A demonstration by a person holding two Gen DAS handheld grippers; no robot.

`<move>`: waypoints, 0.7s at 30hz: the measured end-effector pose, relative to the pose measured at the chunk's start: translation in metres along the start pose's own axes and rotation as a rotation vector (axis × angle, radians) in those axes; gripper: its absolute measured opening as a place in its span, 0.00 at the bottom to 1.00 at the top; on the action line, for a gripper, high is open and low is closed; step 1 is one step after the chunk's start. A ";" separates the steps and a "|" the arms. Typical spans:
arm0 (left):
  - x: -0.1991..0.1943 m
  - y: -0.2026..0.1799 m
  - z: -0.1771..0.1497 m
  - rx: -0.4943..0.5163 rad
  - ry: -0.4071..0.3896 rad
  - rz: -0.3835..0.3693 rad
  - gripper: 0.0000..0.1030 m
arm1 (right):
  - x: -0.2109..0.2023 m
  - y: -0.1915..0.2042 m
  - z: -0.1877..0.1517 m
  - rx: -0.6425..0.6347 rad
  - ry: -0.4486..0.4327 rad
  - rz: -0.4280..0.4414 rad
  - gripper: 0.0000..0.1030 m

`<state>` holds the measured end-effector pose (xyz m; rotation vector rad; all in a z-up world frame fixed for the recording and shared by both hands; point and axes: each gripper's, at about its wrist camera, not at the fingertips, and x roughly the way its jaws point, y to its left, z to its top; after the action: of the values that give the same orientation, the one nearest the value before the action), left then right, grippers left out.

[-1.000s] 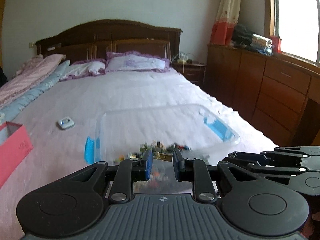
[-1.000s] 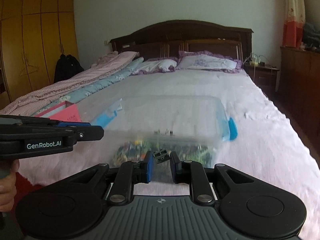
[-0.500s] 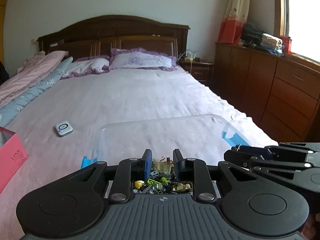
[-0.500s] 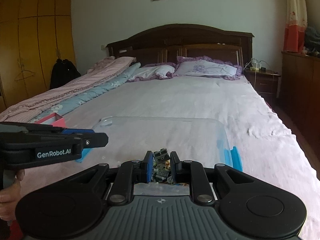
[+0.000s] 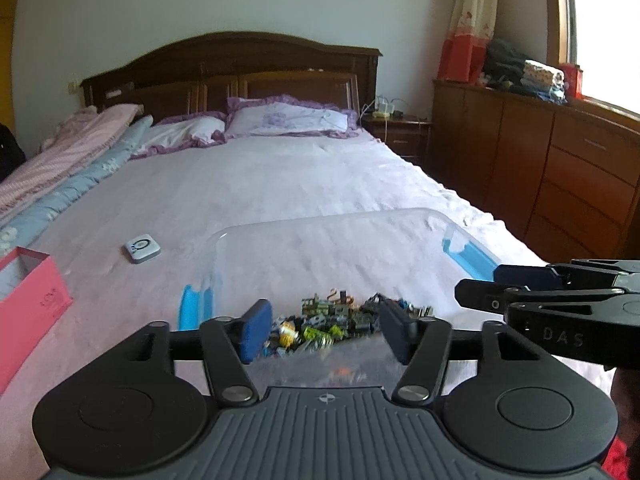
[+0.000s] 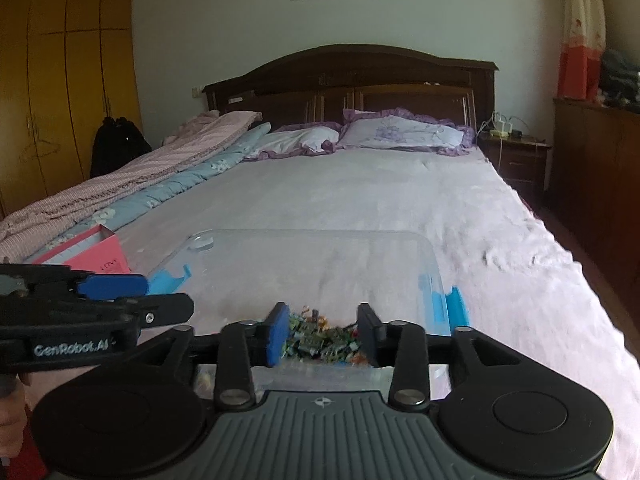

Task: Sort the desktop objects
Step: 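Carry both held pieces over the clear bin and open both tools, then grasp an orange Lego piece with the left tool while right returns to pile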

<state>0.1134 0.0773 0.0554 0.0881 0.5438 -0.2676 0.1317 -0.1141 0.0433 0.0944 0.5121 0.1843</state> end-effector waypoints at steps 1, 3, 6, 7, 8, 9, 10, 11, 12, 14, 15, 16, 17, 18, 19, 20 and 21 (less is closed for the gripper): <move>-0.006 -0.001 -0.004 0.010 0.000 0.006 0.65 | -0.005 0.001 -0.005 0.002 0.005 0.002 0.47; -0.017 -0.004 -0.015 0.032 0.004 0.019 0.71 | -0.014 0.002 -0.018 0.003 0.020 0.005 0.49; -0.030 -0.011 -0.031 0.060 0.023 0.030 0.77 | -0.027 0.005 -0.040 0.003 0.058 0.005 0.50; -0.035 -0.013 -0.038 0.069 0.032 0.032 0.78 | -0.031 0.006 -0.049 0.006 0.073 0.006 0.51; -0.038 -0.015 -0.045 0.078 0.048 0.033 0.78 | -0.036 0.007 -0.058 0.009 0.089 0.009 0.51; -0.041 -0.017 -0.052 0.086 0.065 0.033 0.78 | -0.039 0.008 -0.067 0.013 0.108 0.012 0.51; -0.044 -0.019 -0.060 0.095 0.081 0.033 0.78 | -0.043 0.009 -0.077 0.015 0.126 0.014 0.50; -0.047 -0.020 -0.068 0.102 0.097 0.038 0.78 | -0.046 0.011 -0.087 0.014 0.148 0.022 0.49; -0.049 -0.019 -0.076 0.100 0.117 0.038 0.78 | -0.049 0.014 -0.096 0.002 0.172 0.033 0.47; -0.054 -0.017 -0.091 0.096 0.157 0.038 0.78 | -0.054 0.021 -0.113 -0.024 0.221 0.058 0.39; -0.056 -0.015 -0.098 0.087 0.179 0.036 0.78 | -0.056 0.026 -0.121 -0.049 0.241 0.071 0.38; -0.057 -0.014 -0.105 0.080 0.197 0.036 0.77 | -0.058 0.031 -0.128 -0.076 0.259 0.083 0.37; -0.059 -0.012 -0.111 0.074 0.216 0.036 0.77 | -0.060 0.036 -0.136 -0.103 0.277 0.096 0.34; -0.060 -0.011 -0.117 0.070 0.234 0.036 0.77 | -0.060 0.041 -0.140 -0.126 0.287 0.106 0.34; -0.061 -0.010 -0.122 0.066 0.252 0.036 0.77 | -0.060 0.046 -0.144 -0.142 0.293 0.116 0.33; -0.061 -0.009 -0.126 0.068 0.261 0.042 0.77 | -0.060 0.051 -0.148 -0.158 0.299 0.125 0.32; -0.062 -0.009 -0.130 0.071 0.270 0.047 0.77 | -0.059 0.054 -0.149 -0.164 0.301 0.133 0.32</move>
<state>-0.0045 0.1030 -0.0232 0.2079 0.7993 -0.2303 -0.0007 -0.0662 -0.0509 -0.0608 0.7893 0.3732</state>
